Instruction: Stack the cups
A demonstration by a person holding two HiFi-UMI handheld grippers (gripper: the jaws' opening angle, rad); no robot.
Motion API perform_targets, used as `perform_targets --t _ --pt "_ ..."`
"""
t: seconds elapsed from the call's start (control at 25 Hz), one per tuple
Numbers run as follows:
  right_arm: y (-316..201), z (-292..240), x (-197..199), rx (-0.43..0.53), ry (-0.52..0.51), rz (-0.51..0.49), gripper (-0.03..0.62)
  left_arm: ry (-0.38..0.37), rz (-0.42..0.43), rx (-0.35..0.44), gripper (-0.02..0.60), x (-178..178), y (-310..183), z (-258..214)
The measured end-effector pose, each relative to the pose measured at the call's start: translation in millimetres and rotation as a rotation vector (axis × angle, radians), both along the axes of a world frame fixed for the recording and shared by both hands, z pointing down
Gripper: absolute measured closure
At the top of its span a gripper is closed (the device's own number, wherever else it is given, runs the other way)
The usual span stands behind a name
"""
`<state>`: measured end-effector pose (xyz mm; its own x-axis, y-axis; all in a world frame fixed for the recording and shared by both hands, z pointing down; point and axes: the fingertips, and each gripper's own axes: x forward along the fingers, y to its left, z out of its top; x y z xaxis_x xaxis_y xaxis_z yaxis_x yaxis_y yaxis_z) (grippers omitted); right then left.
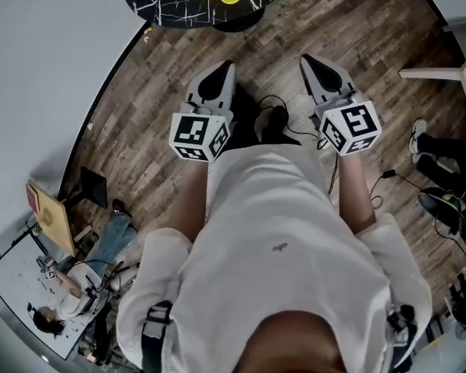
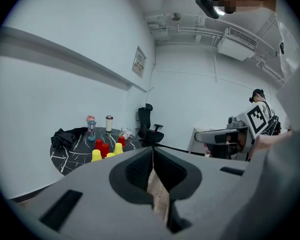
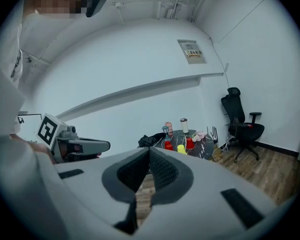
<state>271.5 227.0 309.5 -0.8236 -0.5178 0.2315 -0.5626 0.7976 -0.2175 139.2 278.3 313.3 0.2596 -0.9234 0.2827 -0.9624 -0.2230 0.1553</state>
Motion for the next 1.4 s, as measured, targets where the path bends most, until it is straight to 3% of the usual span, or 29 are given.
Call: perform_targets --t 0.32,0.72,1.0,1.12,1.4 --pt "-1.5 6.5 -9.2 -0.028 -0.008 -0.023 0.591 -0.007 0.005 -0.016 0.574 0.3 0.8 4.2" --pt "-14.7 10.5 -48.1 -0.038 0.027 -0.053 0.591 -0.017 0.033 -0.012 0.574 -28.6 -19.4 5.4" --pt "-40.5 5.2 -97.0 -0.034 0.052 -0.08 0.576 -0.032 0.031 -0.016 0.571 -74.5 -43.6 6.1" --pt "-49.6 3.4 -119.5 -0.033 0.067 -0.102 0.563 -0.033 0.031 -0.022 0.529 -96.0 -52.5 6.7" --pt "-81.2 10.1 -170.2 -0.04 0.115 -0.125 0.526 -0.009 0.02 -0.028 0.509 -145.8 -83.4 15.1"
